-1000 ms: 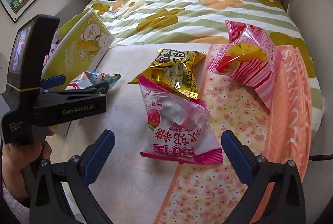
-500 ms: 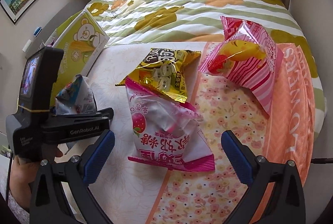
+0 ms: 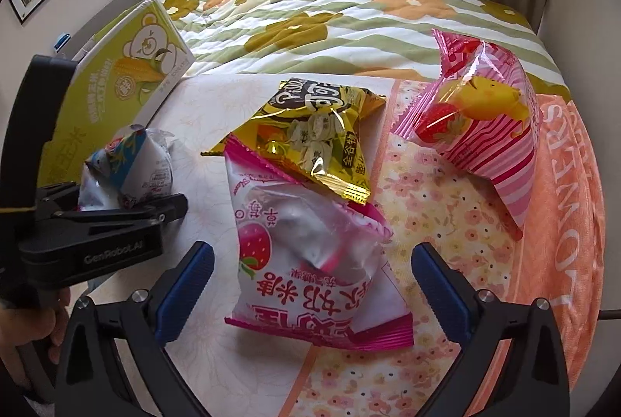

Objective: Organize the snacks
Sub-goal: 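Grasp the blue shrimp chip bag with left tool while right tool grasps the pink strawberry bag, then carry both bags over the box and open both tools to drop them inside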

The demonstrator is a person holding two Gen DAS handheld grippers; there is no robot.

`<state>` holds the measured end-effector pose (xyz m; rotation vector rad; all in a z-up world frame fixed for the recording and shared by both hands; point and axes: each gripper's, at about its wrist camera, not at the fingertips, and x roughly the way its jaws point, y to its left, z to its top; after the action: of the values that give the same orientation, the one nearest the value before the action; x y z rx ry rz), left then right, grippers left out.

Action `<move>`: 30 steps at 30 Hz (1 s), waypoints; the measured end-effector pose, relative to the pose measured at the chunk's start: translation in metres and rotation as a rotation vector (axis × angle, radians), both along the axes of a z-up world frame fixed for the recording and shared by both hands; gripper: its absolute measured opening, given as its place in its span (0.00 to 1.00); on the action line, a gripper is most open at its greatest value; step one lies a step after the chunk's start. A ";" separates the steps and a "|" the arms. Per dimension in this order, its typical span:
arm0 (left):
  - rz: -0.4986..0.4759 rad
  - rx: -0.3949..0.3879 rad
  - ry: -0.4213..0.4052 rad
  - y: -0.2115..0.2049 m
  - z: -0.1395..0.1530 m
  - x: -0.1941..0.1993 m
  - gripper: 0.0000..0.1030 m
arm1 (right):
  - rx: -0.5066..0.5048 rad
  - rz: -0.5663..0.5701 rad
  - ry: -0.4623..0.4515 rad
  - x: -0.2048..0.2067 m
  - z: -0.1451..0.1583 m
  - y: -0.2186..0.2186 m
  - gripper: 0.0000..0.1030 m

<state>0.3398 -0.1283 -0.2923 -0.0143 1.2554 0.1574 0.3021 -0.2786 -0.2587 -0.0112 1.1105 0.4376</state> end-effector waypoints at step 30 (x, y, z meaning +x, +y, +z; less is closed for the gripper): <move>-0.086 -0.082 -0.252 0.049 0.149 -0.059 0.58 | 0.017 0.000 -0.153 -0.053 0.104 0.018 0.43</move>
<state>0.2807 -0.0795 -0.1436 -0.0489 1.0084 0.0283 0.2487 -0.2608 -0.1550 -0.0298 0.9564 0.4391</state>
